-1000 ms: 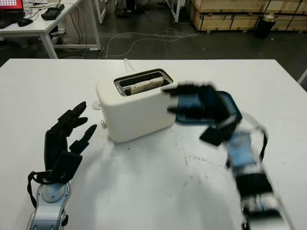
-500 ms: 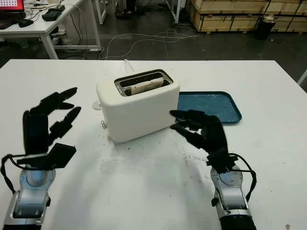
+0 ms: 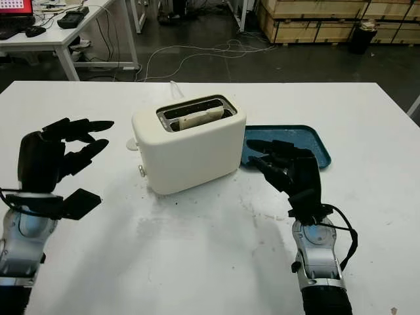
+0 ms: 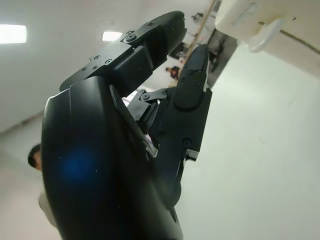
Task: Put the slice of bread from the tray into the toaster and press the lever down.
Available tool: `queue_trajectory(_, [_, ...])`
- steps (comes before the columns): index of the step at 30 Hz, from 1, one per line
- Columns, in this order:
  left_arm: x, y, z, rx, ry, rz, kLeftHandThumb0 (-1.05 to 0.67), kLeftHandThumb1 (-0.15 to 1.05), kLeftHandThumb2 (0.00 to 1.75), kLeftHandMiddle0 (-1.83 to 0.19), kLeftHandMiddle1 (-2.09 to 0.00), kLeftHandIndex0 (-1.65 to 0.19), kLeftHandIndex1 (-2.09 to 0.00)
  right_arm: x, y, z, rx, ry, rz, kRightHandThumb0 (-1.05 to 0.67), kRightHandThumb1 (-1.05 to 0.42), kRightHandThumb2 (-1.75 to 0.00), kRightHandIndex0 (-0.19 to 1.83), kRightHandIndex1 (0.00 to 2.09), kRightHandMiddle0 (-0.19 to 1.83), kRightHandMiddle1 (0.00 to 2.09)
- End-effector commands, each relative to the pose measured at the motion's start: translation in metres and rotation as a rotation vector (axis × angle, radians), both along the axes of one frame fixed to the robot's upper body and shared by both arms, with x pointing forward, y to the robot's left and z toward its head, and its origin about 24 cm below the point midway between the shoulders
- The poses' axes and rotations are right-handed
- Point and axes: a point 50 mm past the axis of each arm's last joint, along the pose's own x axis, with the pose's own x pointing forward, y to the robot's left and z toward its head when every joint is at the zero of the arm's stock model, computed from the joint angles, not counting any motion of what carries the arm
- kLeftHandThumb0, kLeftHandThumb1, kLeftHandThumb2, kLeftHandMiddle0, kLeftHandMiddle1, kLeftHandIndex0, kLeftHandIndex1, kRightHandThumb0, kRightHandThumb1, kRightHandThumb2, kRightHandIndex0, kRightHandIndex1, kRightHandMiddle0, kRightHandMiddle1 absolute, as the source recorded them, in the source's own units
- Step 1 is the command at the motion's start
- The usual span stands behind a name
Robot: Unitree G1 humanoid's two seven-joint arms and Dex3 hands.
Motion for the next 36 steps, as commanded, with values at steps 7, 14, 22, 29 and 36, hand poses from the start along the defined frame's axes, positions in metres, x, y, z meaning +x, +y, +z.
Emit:
queue_trajectory(7, [0.021, 0.000, 0.004, 0.210, 0.023, -0.045, -0.20, 0.84, 0.00, -0.89, -1.29, -1.16, -0.18, 0.002, -0.002, 0.003, -0.025, 0.001, -0.009, -0.53, -0.85, 0.00, 1.08, 0.62, 1.18, 0.00])
queue_trajectory(14, [0.037, -0.003, 0.003, 0.279, 0.040, -0.069, -0.21, 0.82, 0.00, -0.89, -1.32, -1.18, -0.18, 0.001, -0.001, 0.004, -0.025, -0.007, -0.009, -0.54, -0.85, 0.00, 1.08, 0.60, 1.18, 0.00])
queue_trajectory(22, [0.043, -0.006, -0.002, 0.304, 0.083, -0.079, -0.15, 0.83, 0.01, -0.85, -1.37, -1.18, -0.18, -0.001, -0.003, 0.007, -0.037, -0.020, -0.009, -0.52, -0.85, 0.00, 1.08, 0.61, 1.17, 0.00])
queue_trajectory(29, [0.045, -0.008, -0.004, 0.312, 0.104, -0.088, -0.16, 0.85, 0.01, -0.82, -1.42, -1.16, -0.20, -0.002, -0.003, 0.007, -0.042, -0.020, -0.007, -0.50, -0.85, 0.00, 1.07, 0.62, 1.17, 0.00])
queue_trajectory(36, [0.044, -0.009, -0.004, 0.325, 0.130, -0.090, -0.18, 0.89, 0.02, -0.78, -1.45, -1.14, -0.21, -0.002, -0.003, 0.006, -0.050, -0.023, -0.015, -0.48, -0.85, 0.00, 1.06, 0.64, 1.16, 0.00])
